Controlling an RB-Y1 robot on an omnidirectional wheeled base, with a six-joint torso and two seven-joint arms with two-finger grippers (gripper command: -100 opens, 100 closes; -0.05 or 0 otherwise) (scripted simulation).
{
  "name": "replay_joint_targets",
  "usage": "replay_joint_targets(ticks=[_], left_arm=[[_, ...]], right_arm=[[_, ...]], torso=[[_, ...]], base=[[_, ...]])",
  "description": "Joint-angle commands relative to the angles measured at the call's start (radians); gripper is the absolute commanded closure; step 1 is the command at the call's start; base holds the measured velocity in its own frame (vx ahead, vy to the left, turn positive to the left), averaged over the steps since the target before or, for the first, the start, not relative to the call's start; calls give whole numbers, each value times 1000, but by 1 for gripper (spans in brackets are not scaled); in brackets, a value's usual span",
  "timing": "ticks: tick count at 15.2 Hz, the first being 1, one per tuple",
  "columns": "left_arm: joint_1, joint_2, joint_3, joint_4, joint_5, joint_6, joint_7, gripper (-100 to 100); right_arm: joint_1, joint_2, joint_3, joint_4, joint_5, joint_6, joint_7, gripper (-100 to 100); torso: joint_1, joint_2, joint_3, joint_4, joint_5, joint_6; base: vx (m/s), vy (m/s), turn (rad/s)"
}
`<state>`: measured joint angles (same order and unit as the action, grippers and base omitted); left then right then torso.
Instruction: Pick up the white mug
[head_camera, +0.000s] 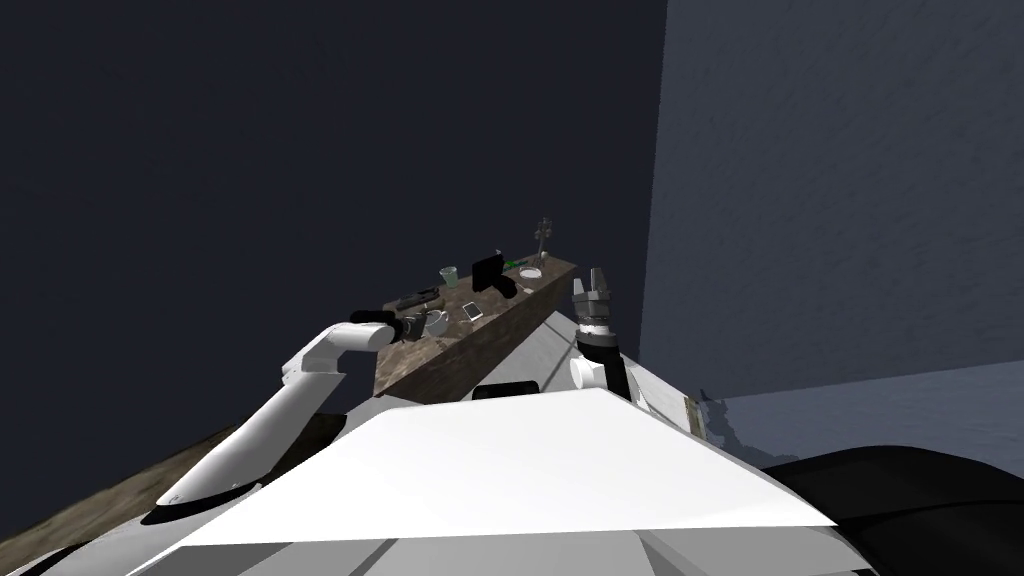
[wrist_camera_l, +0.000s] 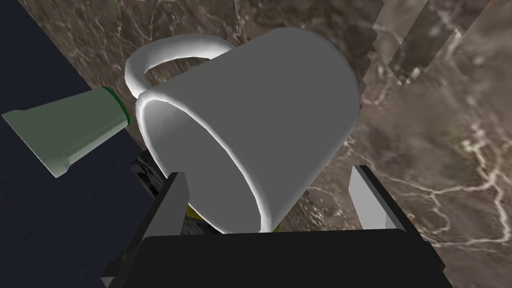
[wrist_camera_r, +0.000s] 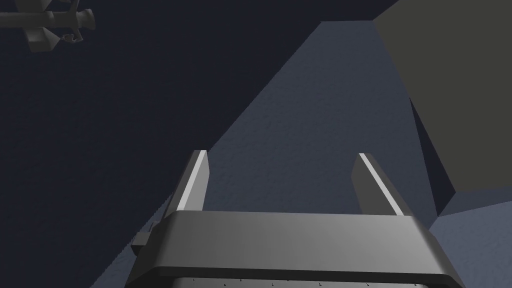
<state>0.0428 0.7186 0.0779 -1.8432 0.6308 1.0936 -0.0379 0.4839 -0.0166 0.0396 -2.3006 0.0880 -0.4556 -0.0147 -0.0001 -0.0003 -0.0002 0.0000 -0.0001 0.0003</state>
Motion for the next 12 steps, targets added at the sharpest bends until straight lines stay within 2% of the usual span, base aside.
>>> replay_joint_targets(ticks=[1,2,3,5,6,7,9,10,12], left_arm=[[-5,6,2,3,8,50,0,-100],[-5,6,2,3,8,51,0,-100],[-26,26,6,22,32,85,-2,-100],[-26,26,6,22,32,122,-2,-100],[-26,26,6,22,32,122,-2,-100],[-46,44,10,40,55,159,-4,-100],[-46,44,10,40,55,191,-4,-100],[-66,62,14,58,78,216,-6,-100],[-66,62,14,58,78,258,-6,-100]], right_arm=[[0,0,0,0,0,0,0,0],[0,0,0,0,0,0,0,0],[0,0,0,0,0,0,0,0],[0,0,0,0,0,0,0,0],[0,0,0,0,0,0,0,0],[0,0,0,0,0,0,0,0],[0,0,0,0,0,0,0,0],[0,0,0,0,0,0,0,0],[0,0,0,0,0,0,0,0]], torso=[[0,0,0,0,0,0],[0,0,0,0,0,0],[0,0,0,0,0,-1],[0,0,0,0,0,0],[0,0,0,0,0,0],[0,0,0,0,0,-1],[0,0,0,0,0,0],[0,0,0,0,0,0],[0,0,0,0,0,0]], base=[[1,0,-55],[0,0,0],[2,-4,-92],[3,-1,-92],[0,0,0],[3,-3,-97],[4,0,-88],[6,-1,-89],[6,1,-89]])
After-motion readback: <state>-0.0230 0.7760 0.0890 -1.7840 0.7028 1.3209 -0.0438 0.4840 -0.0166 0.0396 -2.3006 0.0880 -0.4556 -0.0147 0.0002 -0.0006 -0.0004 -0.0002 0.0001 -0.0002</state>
